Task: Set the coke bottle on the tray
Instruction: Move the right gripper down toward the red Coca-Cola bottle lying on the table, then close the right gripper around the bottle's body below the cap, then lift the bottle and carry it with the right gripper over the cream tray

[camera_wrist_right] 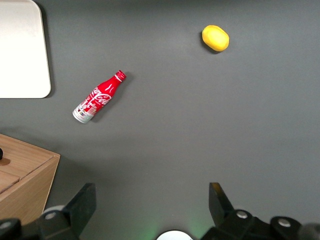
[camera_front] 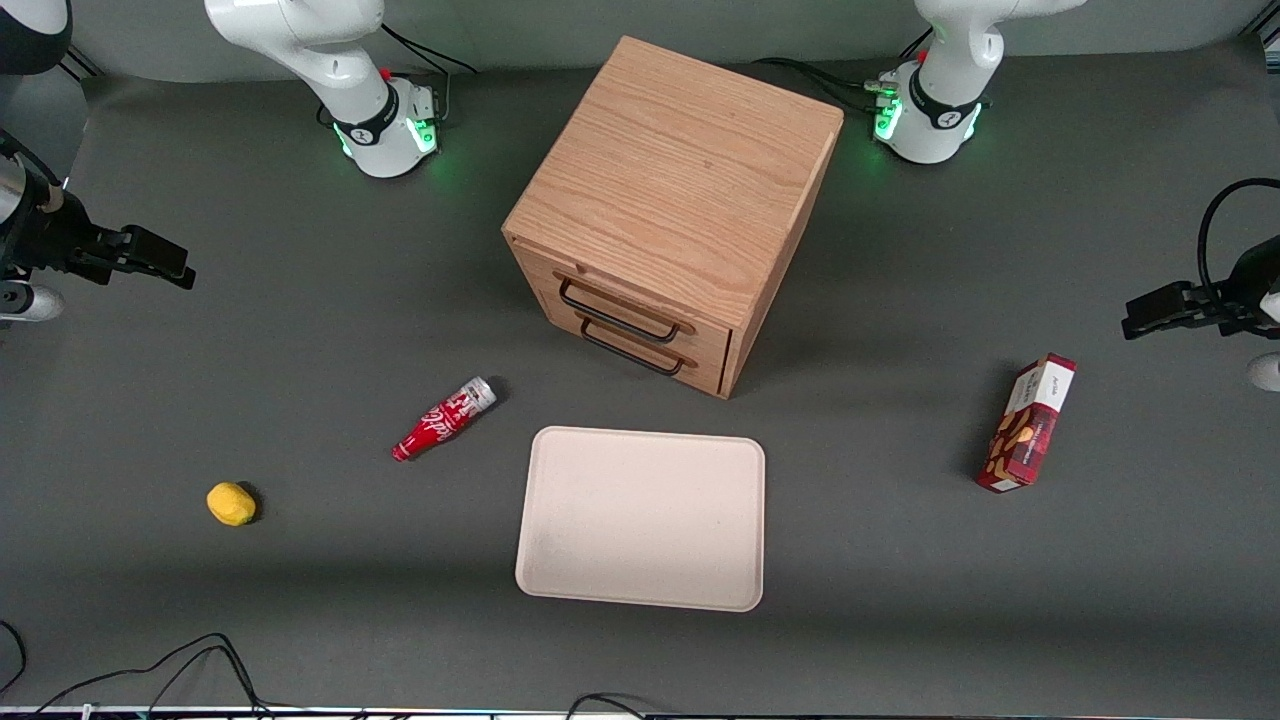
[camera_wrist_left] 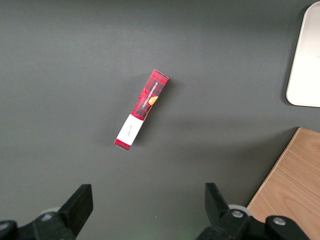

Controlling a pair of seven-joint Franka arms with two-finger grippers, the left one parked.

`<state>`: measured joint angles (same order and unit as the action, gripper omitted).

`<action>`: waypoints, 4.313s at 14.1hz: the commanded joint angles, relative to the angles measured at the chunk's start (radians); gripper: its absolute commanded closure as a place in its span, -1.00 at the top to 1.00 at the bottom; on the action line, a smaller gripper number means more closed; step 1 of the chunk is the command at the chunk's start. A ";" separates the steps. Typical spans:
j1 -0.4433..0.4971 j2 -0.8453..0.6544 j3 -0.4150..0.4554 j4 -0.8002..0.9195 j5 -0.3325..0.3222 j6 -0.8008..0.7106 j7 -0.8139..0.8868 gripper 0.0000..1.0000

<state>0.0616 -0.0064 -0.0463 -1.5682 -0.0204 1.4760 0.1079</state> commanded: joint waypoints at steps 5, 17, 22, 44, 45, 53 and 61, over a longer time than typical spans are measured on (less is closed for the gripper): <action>-0.003 0.035 0.016 0.037 0.000 -0.013 0.016 1.00; 0.007 0.232 0.221 -0.363 0.097 0.585 0.872 1.00; 0.011 0.387 0.230 -0.426 0.077 0.817 1.001 1.00; 0.018 0.551 0.235 -0.420 -0.016 1.018 1.102 -1.00; 0.018 0.542 0.236 -0.414 -0.016 1.011 1.098 -1.00; 0.024 0.516 0.296 0.044 -0.016 0.551 0.911 -1.00; 0.130 0.776 0.397 0.519 -0.134 0.375 0.568 -1.00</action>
<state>0.1567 0.6276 0.3225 -1.2110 -0.1051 1.8689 0.7527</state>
